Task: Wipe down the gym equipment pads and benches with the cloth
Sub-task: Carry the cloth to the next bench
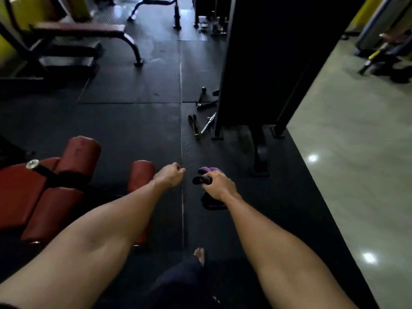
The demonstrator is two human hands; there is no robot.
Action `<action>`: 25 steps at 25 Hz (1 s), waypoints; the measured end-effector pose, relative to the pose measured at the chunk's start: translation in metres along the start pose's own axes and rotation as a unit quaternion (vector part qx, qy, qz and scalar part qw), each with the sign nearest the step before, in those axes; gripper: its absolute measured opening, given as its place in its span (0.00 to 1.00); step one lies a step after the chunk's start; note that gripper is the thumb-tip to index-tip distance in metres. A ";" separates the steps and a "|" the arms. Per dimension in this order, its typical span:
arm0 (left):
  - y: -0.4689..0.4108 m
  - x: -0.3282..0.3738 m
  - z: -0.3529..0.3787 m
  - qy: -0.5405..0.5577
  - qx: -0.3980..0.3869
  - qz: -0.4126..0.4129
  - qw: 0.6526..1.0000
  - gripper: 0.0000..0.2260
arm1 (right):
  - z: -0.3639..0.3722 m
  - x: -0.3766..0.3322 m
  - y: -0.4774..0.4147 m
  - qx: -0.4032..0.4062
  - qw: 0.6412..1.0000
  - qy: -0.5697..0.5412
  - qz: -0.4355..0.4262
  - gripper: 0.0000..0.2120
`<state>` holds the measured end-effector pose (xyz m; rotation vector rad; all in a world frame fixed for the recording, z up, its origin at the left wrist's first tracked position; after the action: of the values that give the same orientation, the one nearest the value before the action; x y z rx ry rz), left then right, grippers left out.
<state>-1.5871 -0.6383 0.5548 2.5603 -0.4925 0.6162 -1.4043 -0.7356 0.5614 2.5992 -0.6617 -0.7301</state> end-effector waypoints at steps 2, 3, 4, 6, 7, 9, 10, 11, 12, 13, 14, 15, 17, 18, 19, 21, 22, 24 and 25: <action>-0.025 0.001 -0.001 0.014 0.014 -0.022 1.000 0.20 | -0.009 -0.004 -0.035 -0.011 0.999 0.029 -0.023 0.17; -0.039 -0.001 0.000 0.017 0.021 -0.029 0.999 0.20 | -0.014 -0.008 -0.053 -0.012 0.999 0.040 -0.035 0.17; -0.053 -0.002 0.000 0.024 0.024 -0.041 0.999 0.19 | -0.018 -0.011 -0.071 -0.012 0.998 0.045 -0.045 0.17; -0.083 -0.003 -0.005 0.038 0.028 -0.074 0.996 0.19 | -0.031 -0.021 -0.110 -0.022 0.996 0.065 -0.058 0.17; -0.097 -0.003 -0.008 0.048 0.029 -0.086 0.995 0.19 | -0.040 -0.025 -0.129 -0.025 0.995 0.081 -0.060 0.17; -0.122 -0.001 -0.022 0.078 0.035 -0.104 0.991 0.19 | -0.060 -0.036 -0.167 -0.038 0.990 0.116 -0.069 0.19; -0.134 -0.002 -0.031 0.081 0.039 -0.118 0.989 0.20 | -0.072 -0.044 -0.184 -0.043 0.988 0.132 -0.070 0.20; -0.146 -0.003 -0.042 0.089 0.048 -0.131 0.986 0.20 | -0.083 -0.054 -0.203 -0.044 0.986 0.144 -0.078 0.20; -0.154 -0.007 -0.053 0.104 0.057 -0.143 0.983 0.20 | -0.093 -0.066 -0.220 -0.042 0.985 0.144 -0.087 0.20; -0.161 -0.011 -0.063 0.115 0.066 -0.153 0.979 0.20 | -0.101 -0.078 -0.236 -0.043 0.984 0.141 -0.097 0.20; -0.168 -0.016 -0.072 0.117 0.074 -0.171 0.976 0.19 | -0.106 -0.094 -0.251 -0.049 0.982 0.144 -0.113 0.20; -0.177 -0.023 -0.080 0.116 0.082 -0.193 0.971 0.19 | -0.108 -0.110 -0.267 -0.057 0.978 0.154 -0.132 0.20; -0.194 -0.037 -0.093 0.132 0.099 -0.237 0.958 0.19 | -0.106 -0.143 -0.299 -0.068 0.967 0.171 -0.175 0.21; -0.201 -0.043 -0.099 0.139 0.106 -0.255 0.951 0.19 | -0.104 -0.160 -0.315 -0.073 0.960 0.183 -0.197 0.21; -0.211 -0.051 -0.104 0.145 0.117 -0.269 0.945 0.19 | -0.099 -0.177 -0.332 -0.084 0.952 0.194 -0.219 0.21; -0.230 -0.066 -0.113 0.162 0.136 -0.296 0.932 0.18 | -0.089 -0.204 -0.362 -0.109 0.939 0.200 -0.256 0.21; -0.241 -0.075 -0.119 0.162 0.147 -0.315 0.924 0.18 | -0.085 -0.220 -0.377 -0.116 0.932 0.205 -0.275 0.21; -0.256 -0.084 -0.136 0.172 0.169 -0.345 0.907 0.18 | -0.083 -0.251 -0.404 -0.145 0.916 0.214 -0.307 0.20; -0.262 -0.089 -0.143 0.177 0.181 -0.359 0.898 0.18 | -0.080 -0.265 -0.416 -0.164 0.905 0.218 -0.326 0.20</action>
<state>-1.5954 -0.3277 0.5330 2.5909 0.7300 0.9073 -1.4196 -0.2365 0.5411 2.5083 0.4540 -0.3496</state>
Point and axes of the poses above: each hand's wrist, its own y-axis away from the middle knuckle, its own z-axis out of the palm, x = y × z, the point moved 1 cm from there along -y, towards the middle knuckle, and after that the axes turned 12 degrees about z, right-handed, at the moved point
